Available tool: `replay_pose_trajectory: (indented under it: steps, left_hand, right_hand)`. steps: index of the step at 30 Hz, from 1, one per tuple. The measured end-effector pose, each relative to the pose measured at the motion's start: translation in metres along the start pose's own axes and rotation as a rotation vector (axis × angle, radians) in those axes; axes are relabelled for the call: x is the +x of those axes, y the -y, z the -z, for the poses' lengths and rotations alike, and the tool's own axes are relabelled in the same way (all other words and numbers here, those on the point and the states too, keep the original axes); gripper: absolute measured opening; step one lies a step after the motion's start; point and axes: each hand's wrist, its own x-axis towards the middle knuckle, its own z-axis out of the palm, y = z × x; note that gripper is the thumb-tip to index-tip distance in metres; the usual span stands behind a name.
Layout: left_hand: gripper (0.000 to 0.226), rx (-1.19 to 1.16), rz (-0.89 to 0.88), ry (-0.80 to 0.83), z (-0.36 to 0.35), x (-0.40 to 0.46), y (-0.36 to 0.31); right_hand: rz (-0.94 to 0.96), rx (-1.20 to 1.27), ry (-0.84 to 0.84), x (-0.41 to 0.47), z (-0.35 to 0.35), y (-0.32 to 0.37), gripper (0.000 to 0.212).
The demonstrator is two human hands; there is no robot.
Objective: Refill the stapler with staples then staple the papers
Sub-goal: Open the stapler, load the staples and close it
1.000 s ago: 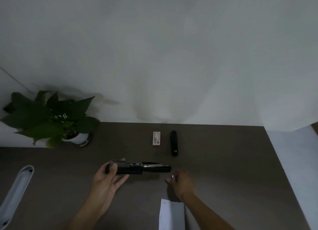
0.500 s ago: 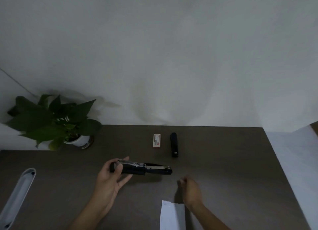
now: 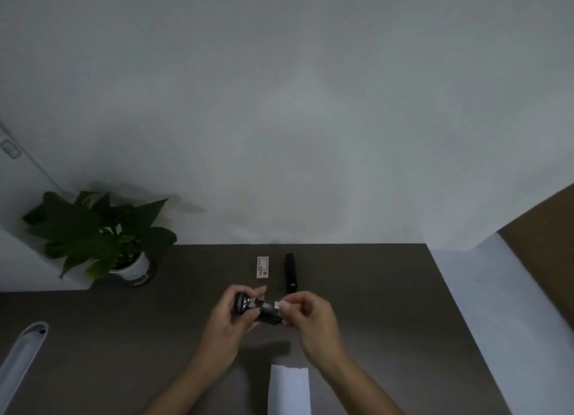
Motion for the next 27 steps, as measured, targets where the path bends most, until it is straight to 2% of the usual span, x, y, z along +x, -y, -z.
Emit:
replay_pose_trajectory:
  steps: [6,17,27]
  left_hand:
    - [0.032,0.098,-0.092,0.031,-0.007,-0.015,-0.014]
    - [0.027,0.164,-0.134,0.052,-0.014,-0.036,-0.031]
    - [0.028,0.178,-0.155,0.047,-0.017,-0.046,-0.038]
  right_hand:
    - [0.029,-0.013,-0.027,-0.023,0.005,0.014,0.004]
    - [0.088,0.005,-0.087,-0.04,0.004,0.018,0.007]
    - [0.079,0.015,-0.04,-0.045,0.009,0.018,0.015]
